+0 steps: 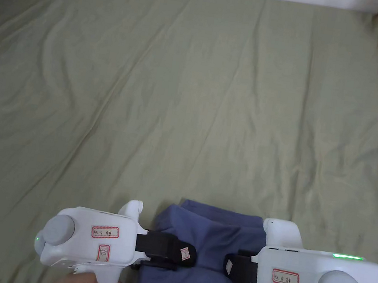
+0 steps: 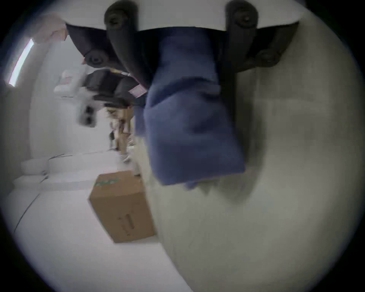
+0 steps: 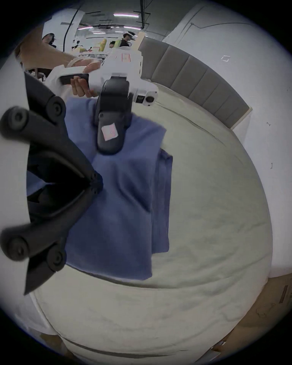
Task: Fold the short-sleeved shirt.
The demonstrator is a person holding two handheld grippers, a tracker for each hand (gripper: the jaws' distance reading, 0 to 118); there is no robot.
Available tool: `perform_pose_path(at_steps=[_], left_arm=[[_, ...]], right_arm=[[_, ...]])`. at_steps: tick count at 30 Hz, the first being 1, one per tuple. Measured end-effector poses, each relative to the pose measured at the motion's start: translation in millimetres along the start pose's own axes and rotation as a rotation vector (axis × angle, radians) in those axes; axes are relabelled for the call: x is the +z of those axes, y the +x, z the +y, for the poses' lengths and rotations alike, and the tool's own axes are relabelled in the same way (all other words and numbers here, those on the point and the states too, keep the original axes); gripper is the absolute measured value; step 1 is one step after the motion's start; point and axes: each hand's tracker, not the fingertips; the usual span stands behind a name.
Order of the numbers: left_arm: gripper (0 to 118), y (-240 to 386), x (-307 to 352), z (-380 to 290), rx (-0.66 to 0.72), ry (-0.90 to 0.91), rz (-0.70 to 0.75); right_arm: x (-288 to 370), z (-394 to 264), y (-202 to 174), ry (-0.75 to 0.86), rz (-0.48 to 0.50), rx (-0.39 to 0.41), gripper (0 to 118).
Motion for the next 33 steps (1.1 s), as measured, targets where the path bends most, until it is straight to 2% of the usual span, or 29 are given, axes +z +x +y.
perform_pose_path(at_steps=[1,6,12,18,22,24,25,26,27,28,29,31,33], left_arm=[[19,-0.6,7.7,3.3,0.011,0.020,-0.072],[18,11.4,43.8,11.9,-0.078,0.022,0.023],[18,-15.4,154.0,35.1,-0.109,0.118,0.241],[19,-45.5,271.8,73.4,-0.117,0.158,0.716],[19,-60.4,312.2,100.3,-0.176,0.091,1.100],[19,-79.0,323.7,112.6,-0.191,0.056,1.221],[27,-85.9,328.0,116.6,-0.199,0.053,1.238],[45,-89.4,329.2,118.9,-0.201,0.065,1.230],[79,-91.7,328.9,119.3,-0.204,0.086,1.240],[103,-104.4,333.9,123.8,-0.205,0.105,1.288],[117,-109.8,334.5,124.8,-0.183,0.126,1.319],[118,-114.3,338.0,123.4,-0.105,0.191,1.319],[117,-107.5,340.9,118.2,-0.065,0.263,1.248]], right_arm=[[1.9,1.9,-3.4,-0.005,0.000,0.003,0],[15.2,5.8,-14.6,0.042,-0.001,0.024,0],[24.2,16.2,-28.4,0.065,-0.009,0.030,0],[12.1,20.0,-34.1,0.042,-0.008,0.011,0],[0.0,22.7,-37.3,0.015,-0.026,0.020,0],[-4.5,23.9,-37.6,0.005,-0.029,0.015,0],[-5.9,24.5,-38.0,0.000,-0.028,0.015,0],[-7.6,24.9,-38.4,-0.003,-0.031,0.012,0],[-9.3,25.2,-38.3,-0.007,-0.033,0.012,0],[-11.0,25.5,-38.1,-0.011,-0.035,0.010,0],[-13.1,25.4,-36.5,-0.015,-0.038,0.008,0],[-13.4,24.5,-34.5,-0.019,-0.039,0.004,0],[-10.4,23.0,-34.1,-0.020,-0.036,0.004,0]])
